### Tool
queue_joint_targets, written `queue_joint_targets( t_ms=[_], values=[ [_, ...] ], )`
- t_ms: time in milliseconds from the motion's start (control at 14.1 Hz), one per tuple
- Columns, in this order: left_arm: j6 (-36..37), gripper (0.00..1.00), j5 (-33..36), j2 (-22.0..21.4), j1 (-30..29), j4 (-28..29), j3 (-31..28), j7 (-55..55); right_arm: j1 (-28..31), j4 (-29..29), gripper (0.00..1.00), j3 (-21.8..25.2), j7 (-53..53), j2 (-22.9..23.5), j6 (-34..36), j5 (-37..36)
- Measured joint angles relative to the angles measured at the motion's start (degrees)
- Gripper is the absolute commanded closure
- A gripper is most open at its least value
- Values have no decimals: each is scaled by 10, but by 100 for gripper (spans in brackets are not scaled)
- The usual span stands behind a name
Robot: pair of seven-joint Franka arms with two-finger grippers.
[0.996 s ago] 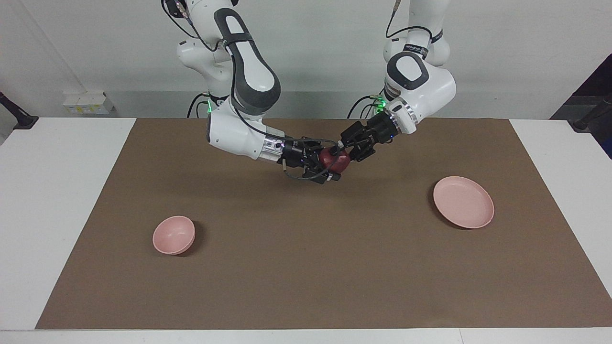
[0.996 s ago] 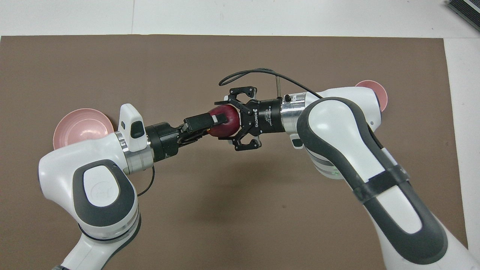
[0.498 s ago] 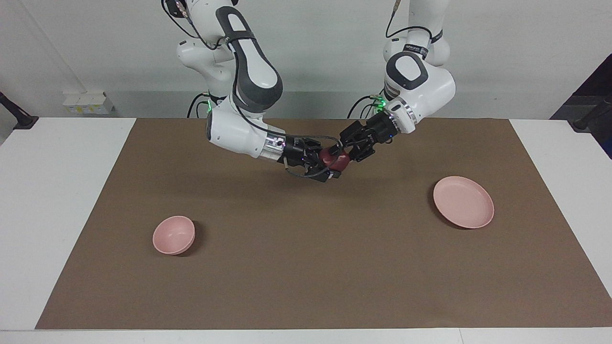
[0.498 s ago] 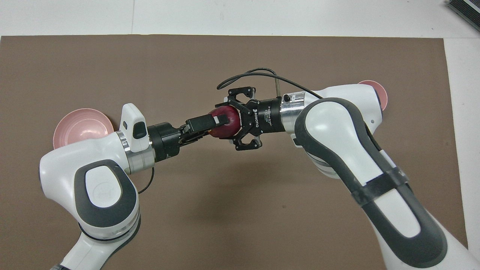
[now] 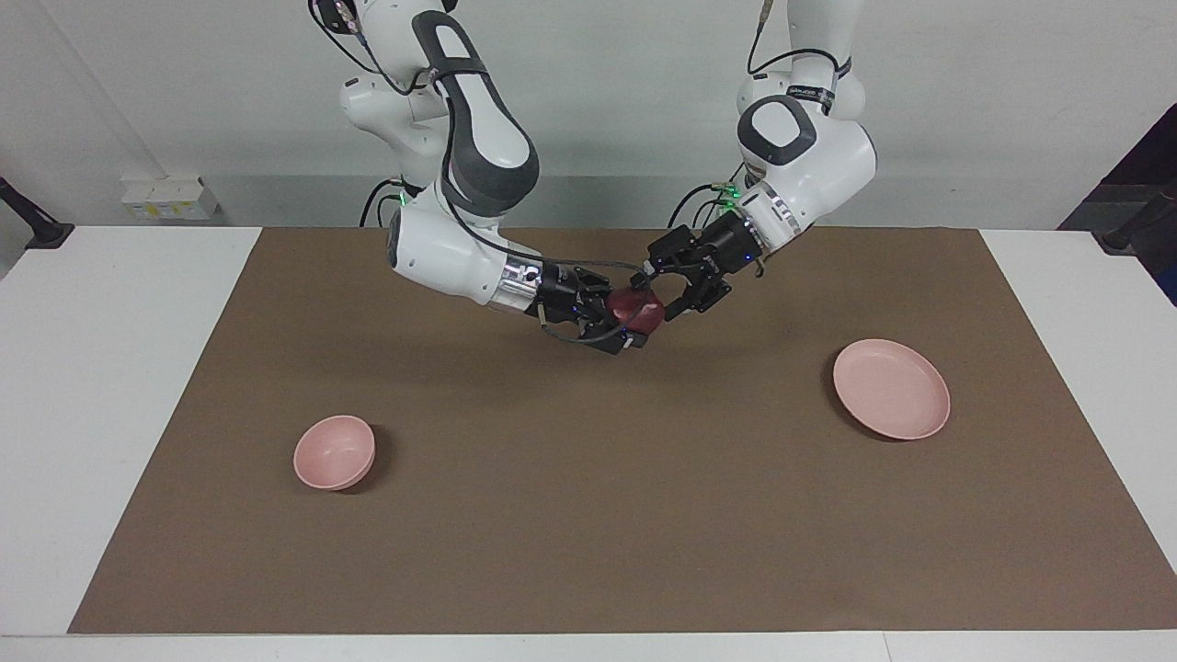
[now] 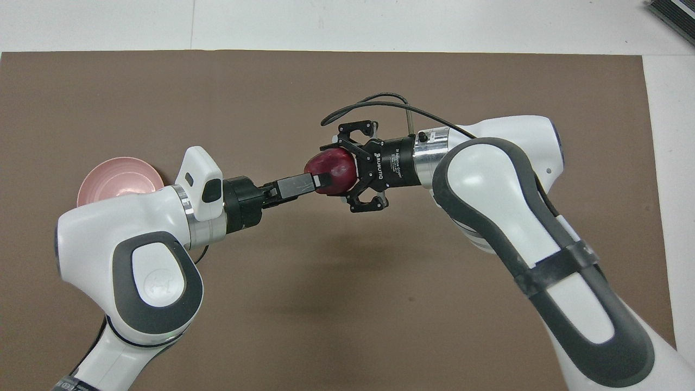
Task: Move apple from plate to bowl
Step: 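Open the left gripper while the right gripper pulls the apple away, then carry the apple over the pink bowl while the left gripper withdraws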
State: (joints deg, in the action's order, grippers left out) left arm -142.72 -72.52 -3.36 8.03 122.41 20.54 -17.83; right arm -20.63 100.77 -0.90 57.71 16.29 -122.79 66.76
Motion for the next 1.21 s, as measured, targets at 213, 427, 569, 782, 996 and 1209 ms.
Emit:
queue_joint_targets(
  t_ms=[213, 427, 569, 782, 996, 1209],
  values=[
    [0, 0, 56, 0, -4, 8, -9, 1, 26, -5, 100, 2, -4, -7, 2, -100],
    [38, 0, 156, 1, -10, 11, -44, 2, 54, -5, 100, 3, -67, -14, 10, -203],
    [105, 0, 244, 1, -11, 10, -83, 3, 67, -5, 100, 3, -120, -13, 9, -273],
    [174, 0, 397, 1, -15, 1, -126, 14, 91, -8, 100, 5, -223, -13, 9, -347],
    [241, 0, 551, 1, -16, -38, -161, 28, 107, -8, 100, 6, -333, -11, 5, -439],
    [325, 0, 630, 0, -16, -119, -191, 37, 132, -8, 100, 7, -452, 0, -38, -491]
  ],
)
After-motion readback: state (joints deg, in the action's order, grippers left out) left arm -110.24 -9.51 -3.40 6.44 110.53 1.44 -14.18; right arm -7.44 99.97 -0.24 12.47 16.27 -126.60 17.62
